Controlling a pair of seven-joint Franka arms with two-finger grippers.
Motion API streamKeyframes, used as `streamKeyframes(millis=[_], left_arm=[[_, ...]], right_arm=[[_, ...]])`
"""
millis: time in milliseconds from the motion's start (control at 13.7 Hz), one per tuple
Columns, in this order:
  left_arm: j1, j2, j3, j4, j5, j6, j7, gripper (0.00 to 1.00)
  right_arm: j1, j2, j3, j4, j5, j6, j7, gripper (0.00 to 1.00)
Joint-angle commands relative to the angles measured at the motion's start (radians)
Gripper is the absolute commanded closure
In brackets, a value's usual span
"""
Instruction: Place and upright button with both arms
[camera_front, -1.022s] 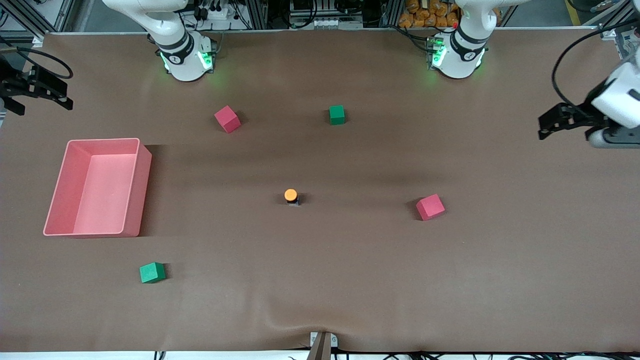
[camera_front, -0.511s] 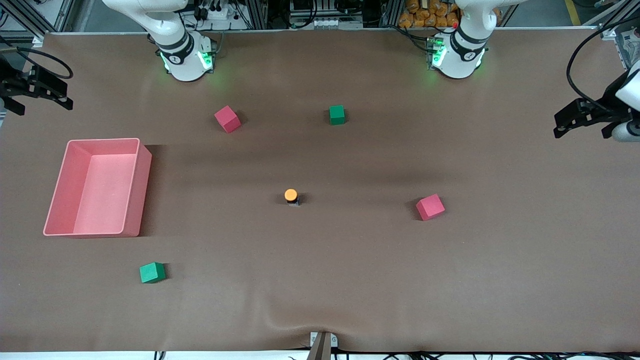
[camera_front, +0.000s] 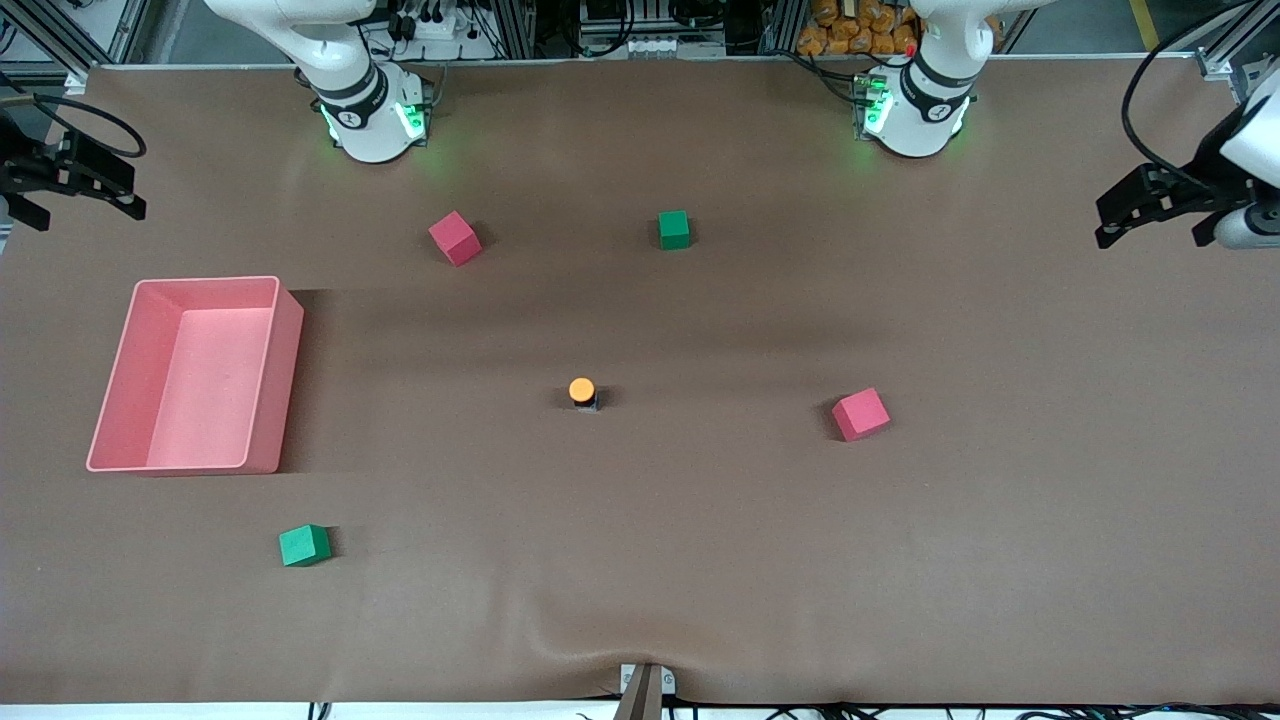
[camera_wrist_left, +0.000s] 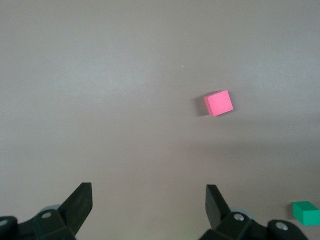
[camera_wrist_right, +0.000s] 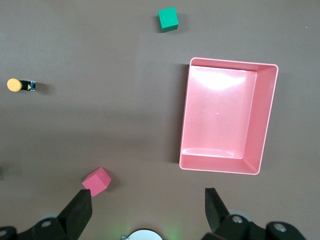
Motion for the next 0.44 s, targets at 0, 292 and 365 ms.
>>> streamKeyframes(millis=[0, 292, 365], left_arm=[[0.011, -0.006, -0.005, -0.003, -0.016, -0.005, 0.000, 0.00], [0.015, 0.020, -0.003, 0.054, -0.004, -0.008, 0.003, 0.00], [0.015, 0.021, -0.001, 0.056, -0.006, -0.010, 0.004, 0.00]], right_arm=[[-0.007, 0.009, 0.002, 0.020, 0.000, -0.014, -0.009, 0.00], [-0.007, 0.009, 0.002, 0.020, 0.000, -0.014, -0.010, 0.00], [-0.007, 0.009, 0.003, 0.020, 0.000, -0.014, -0.010, 0.00]])
